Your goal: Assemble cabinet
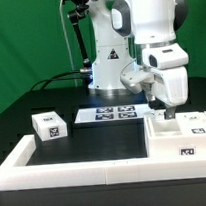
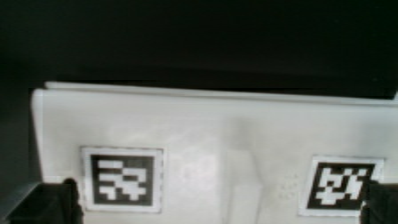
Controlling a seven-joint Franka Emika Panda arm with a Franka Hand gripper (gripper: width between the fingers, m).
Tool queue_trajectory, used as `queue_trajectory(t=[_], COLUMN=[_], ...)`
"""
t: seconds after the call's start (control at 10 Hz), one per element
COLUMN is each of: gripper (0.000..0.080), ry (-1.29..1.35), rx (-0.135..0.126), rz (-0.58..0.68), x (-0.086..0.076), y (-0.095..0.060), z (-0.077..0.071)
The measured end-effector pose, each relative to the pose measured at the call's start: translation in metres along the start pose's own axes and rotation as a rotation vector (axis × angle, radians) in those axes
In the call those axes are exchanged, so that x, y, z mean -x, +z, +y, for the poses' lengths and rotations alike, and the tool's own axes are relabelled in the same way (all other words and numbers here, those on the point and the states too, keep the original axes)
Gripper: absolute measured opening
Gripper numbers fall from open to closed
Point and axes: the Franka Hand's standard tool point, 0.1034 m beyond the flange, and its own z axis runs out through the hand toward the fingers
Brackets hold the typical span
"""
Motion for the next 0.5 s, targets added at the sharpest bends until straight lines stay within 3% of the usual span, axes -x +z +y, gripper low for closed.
queue_trajectory(t=[0.2,0.3,0.4,0.5], gripper=[0.0796,0.0695,0.0695,0.0513], ry=[0.007,0.010,0.010,0.011], rx=[-0.009,-0.009,-0.009,-0.010], rz=[0.004,0.004,0.004,0.004], x=[-0.0009,-0.0010,-0.0010,-0.0010], y=[0.0042,0.0042,0.0043,0.0047], z=[-0.0027,-0.0027,-0.0028,-0.0031])
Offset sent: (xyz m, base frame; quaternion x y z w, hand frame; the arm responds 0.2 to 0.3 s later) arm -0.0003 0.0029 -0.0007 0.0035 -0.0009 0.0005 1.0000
